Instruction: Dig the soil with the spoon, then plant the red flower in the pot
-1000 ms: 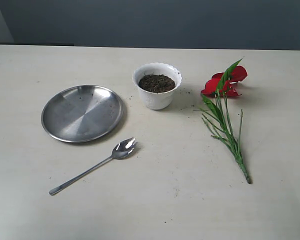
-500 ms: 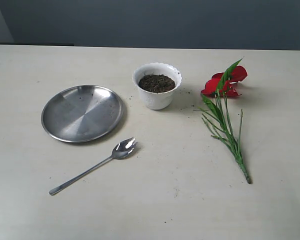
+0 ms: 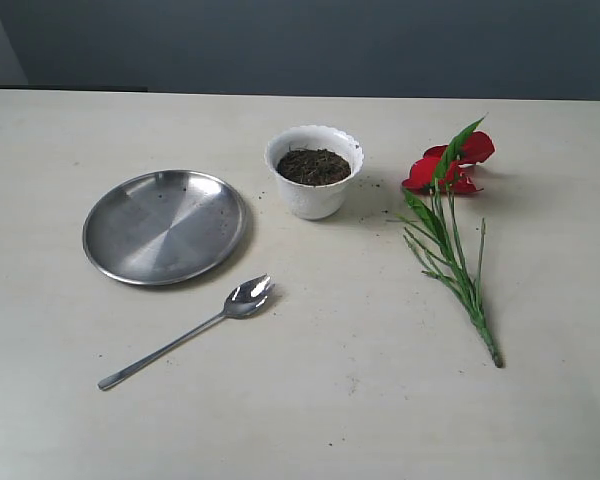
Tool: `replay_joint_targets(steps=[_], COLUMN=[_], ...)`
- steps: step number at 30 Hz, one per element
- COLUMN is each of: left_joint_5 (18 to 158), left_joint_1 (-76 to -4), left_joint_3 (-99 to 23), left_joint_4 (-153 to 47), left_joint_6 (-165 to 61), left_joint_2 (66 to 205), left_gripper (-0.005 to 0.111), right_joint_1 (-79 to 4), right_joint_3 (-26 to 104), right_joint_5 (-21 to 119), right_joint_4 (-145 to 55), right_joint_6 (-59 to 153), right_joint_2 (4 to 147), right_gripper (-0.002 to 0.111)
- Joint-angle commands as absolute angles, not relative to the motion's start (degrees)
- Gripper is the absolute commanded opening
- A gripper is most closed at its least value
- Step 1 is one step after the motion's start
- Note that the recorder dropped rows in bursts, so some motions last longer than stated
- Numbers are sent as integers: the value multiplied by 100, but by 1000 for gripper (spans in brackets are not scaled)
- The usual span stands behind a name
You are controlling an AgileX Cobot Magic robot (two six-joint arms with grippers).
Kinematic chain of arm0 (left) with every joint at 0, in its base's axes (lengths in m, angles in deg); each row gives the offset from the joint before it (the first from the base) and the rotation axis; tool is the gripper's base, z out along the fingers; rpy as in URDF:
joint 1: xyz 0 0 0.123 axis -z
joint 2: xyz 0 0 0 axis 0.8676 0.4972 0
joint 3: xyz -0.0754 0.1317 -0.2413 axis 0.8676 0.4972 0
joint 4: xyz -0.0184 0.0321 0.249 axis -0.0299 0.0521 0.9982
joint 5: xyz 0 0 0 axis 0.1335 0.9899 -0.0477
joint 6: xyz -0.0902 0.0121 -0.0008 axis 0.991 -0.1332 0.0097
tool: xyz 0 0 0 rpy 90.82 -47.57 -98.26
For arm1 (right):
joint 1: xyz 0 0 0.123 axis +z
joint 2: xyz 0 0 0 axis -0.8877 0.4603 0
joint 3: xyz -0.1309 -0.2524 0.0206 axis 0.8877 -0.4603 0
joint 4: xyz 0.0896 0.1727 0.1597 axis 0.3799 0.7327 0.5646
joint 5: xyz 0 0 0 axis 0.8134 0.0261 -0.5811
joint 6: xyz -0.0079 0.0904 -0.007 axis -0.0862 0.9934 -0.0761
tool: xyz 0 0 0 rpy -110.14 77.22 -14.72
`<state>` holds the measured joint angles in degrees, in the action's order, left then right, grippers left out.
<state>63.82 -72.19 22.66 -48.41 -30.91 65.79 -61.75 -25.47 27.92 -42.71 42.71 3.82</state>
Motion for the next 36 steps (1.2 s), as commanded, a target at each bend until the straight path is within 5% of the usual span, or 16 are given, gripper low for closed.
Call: replay_joint_targets(steps=[1, 10, 36], left_joint_5=[6410, 7368, 9490], left_joint_1=[-7191, -7191, -7191], left_joint_3=[1964, 1099, 331], left_joint_4=[-3069, -1305, -1374], left_joint_6=[-2253, -2169, -2154], left_joint_2=[6562, 6984, 7120], left_gripper=[0, 0, 0], right_joint_1=[-6191, -6191, -6191], right_joint_3=[-2574, -2574, -2574], right_joint_5=[2862, 2862, 2862], right_joint_4=[-4292, -4292, -4292], right_joint_6=[4265, 4265, 4265], right_joint_2=[364, 364, 364], right_gripper=[0, 0, 0])
